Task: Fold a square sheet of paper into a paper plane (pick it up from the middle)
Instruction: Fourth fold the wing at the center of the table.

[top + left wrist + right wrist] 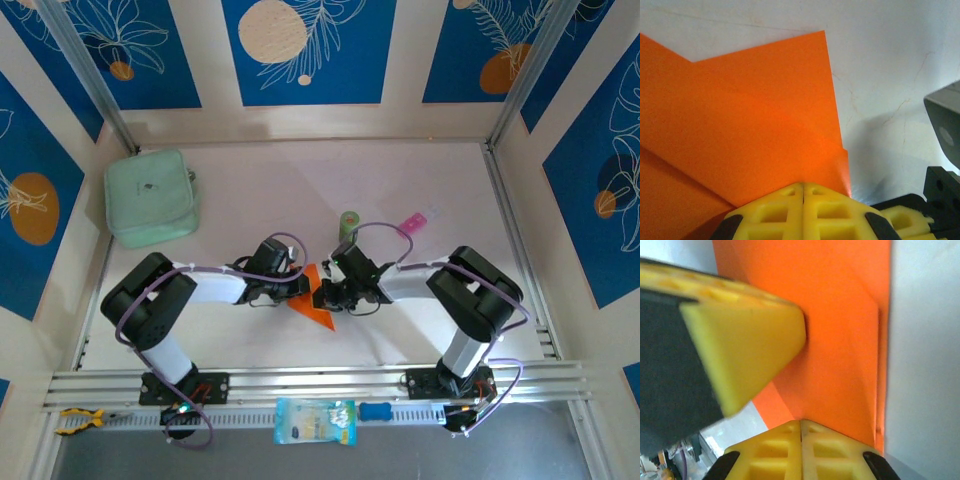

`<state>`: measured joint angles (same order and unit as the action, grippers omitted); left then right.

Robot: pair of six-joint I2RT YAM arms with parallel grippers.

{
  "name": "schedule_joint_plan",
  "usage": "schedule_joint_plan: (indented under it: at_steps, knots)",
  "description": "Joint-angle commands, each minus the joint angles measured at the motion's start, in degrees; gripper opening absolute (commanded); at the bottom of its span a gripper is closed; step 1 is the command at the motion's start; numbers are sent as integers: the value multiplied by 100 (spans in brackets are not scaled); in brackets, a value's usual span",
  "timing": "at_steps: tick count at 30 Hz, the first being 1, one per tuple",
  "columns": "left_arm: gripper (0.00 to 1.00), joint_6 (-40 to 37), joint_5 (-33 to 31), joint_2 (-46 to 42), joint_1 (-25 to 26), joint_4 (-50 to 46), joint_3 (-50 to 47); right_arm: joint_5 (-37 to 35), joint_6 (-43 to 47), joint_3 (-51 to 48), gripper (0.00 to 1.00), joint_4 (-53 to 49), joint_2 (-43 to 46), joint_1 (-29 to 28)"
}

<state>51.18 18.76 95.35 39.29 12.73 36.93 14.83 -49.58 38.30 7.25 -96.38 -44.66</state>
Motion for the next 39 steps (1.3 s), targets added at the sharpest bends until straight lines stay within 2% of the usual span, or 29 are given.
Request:
schedule_joint_plan:
  at_steps: [1,9,13,21,32,35,39]
  knots:
    - [1,-11,-453,109,-7,-755,-213,50,58,-384,7,-440,383,-75]
    - [1,-56,-480,35,-25,-800,-216,2,162,-1010,7,-764,1383,-28]
    - [2,-73,-427,30,-19,-765,-199,155,123,-856,7,-590,1603,36]
    - [2,-81,-335,19,-20,-702,-186,356,30,-254,8,-270,756,63]
    - [10,-435,157,-570,-3,-642,4,149,-100,-837,3,-312,366,61]
    - [9,-456,297,-729,57,-711,35,128,-164,-843,3,-179,331,63]
    - [4,-337,501,-732,264,-500,-52,117,-226,-831,3,-117,356,45]
